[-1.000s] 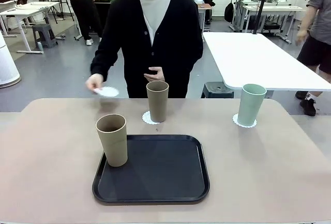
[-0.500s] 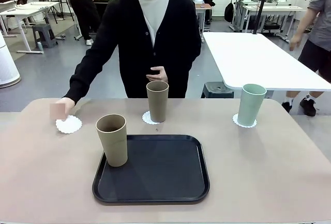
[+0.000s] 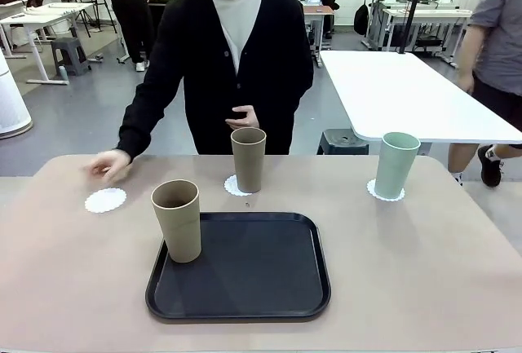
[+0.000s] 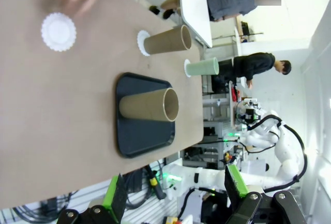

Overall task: Place coasters on the table and set cups on them.
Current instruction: Take one Reusable plastic cup from the Flat Tray and place it on a coaster set by the human.

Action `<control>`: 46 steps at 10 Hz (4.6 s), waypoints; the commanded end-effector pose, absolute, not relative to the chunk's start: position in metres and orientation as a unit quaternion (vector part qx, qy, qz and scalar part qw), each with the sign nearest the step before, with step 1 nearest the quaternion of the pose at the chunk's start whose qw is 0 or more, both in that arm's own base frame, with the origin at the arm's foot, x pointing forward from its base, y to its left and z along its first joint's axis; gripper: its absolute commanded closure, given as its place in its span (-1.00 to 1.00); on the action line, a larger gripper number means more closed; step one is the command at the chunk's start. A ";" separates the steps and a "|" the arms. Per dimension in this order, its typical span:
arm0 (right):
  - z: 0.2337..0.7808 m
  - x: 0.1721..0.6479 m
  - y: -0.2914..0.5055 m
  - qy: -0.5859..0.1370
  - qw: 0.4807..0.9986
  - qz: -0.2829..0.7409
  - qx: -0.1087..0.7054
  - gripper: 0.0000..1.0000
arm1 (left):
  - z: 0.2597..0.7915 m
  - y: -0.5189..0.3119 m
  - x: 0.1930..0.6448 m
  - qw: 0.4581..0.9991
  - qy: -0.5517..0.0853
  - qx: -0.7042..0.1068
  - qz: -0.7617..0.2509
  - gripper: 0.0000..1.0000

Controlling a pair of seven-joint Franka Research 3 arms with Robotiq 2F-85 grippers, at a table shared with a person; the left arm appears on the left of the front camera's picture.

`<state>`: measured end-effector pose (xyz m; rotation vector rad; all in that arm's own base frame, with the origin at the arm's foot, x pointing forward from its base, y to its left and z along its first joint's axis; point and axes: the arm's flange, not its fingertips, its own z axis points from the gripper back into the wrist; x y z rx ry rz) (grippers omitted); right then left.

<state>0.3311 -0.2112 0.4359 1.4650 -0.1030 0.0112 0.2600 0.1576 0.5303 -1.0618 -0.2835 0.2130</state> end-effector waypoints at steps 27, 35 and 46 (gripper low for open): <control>0.436 0.330 -0.212 -0.048 0.738 0.010 0.673 -1.00 | 0.453 0.004 0.451 0.693 -0.293 -0.335 -0.567 -1.00; 0.436 0.330 -0.212 -0.048 0.738 0.010 0.673 -1.00 | 0.421 -0.010 0.405 0.694 -0.297 -0.243 -0.610 -1.00; 0.436 0.330 -0.212 -0.048 0.738 0.010 0.673 -1.00 | 0.356 -0.017 0.449 0.563 -0.337 -0.422 -0.626 -1.00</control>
